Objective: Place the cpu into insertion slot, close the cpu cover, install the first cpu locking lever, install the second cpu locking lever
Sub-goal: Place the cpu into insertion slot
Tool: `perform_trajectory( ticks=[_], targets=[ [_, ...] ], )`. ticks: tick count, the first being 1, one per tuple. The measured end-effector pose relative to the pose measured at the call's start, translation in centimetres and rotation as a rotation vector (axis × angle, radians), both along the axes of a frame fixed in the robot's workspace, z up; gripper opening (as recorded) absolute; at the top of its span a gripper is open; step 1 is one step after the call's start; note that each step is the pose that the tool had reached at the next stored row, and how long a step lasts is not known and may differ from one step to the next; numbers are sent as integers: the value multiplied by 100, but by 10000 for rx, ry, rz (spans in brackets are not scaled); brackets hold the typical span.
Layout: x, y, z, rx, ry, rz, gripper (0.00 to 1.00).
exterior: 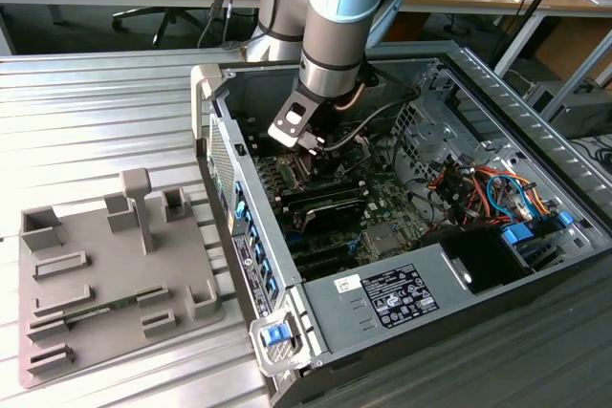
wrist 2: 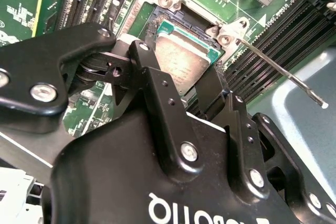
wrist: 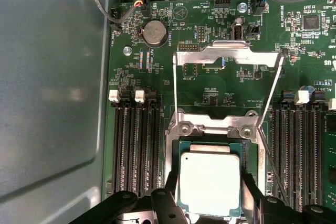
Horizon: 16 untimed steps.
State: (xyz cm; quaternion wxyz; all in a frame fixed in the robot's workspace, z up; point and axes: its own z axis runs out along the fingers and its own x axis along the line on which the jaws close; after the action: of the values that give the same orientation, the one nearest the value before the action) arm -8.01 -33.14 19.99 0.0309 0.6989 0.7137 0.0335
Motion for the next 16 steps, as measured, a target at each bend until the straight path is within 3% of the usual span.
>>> perform_trajectory(
  ticks=[16],
  targets=[
    [0, -34, -33, -4, 2, -34, 55]
  ],
)
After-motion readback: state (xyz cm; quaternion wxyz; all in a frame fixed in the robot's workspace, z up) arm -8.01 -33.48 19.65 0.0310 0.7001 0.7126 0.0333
